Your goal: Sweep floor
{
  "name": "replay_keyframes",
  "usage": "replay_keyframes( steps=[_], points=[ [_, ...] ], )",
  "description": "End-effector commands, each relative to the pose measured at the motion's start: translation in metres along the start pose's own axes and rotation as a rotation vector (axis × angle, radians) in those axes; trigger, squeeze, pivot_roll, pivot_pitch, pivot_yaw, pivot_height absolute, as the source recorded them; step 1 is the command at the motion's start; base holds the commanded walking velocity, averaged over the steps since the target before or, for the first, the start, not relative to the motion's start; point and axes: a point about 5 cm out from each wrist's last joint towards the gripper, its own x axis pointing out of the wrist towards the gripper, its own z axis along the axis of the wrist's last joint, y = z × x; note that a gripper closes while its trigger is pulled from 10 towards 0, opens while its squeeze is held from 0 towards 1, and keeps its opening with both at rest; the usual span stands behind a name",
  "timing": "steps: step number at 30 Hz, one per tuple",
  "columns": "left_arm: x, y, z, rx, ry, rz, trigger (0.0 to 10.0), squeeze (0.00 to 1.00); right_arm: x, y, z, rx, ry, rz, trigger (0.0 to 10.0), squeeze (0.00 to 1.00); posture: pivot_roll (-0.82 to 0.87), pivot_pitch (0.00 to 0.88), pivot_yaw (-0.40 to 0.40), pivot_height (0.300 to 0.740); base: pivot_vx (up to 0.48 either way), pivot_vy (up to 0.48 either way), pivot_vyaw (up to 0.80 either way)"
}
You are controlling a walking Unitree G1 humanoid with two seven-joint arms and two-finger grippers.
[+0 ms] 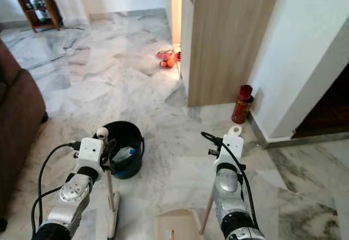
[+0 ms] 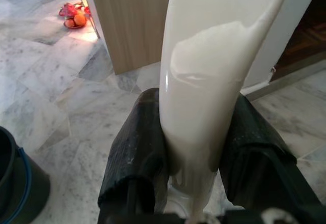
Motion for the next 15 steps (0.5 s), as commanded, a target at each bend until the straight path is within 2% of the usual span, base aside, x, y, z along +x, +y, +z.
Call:
replay_keyframes(
  steps=[1,9,13,15],
  points=[
    [0.0012,0.0024,0.0021,0.001,-0.003,0.004,10.0,0.0,0.0006,-0.001,-0.0009,-0.019,0.01,-0.005,10.0,0.0,0.11,0.0,0.046,0.74,0.0,0.0,-0.8],
    [0.0008,0.0025,-0.0005,0.043,0.008,-0.005,10.0,0.0,0.0006,-0.0009,-0.001,-0.023,0.012,-0.007,10.0,0.0,0.11,0.0,0.046,0.74,0.0,0.0,-0.8],
    [0.0009,0.0027,-0.0009,0.039,0.01,-0.005,10.0,0.0,0.0006,-0.0011,-0.0015,-0.023,0.014,-0.008,10.0,0.0,0.11,0.0,0.046,0.74,0.0,-0.241,-0.8],
    [0.0011,0.0027,-0.0009,0.037,0.01,-0.006,10.0,0.0,0.0006,-0.0012,-0.0014,-0.024,0.015,-0.008,10.0,0.0,0.11,0.0,0.047,0.74,0.0,0.0,-0.8]
  ],
)
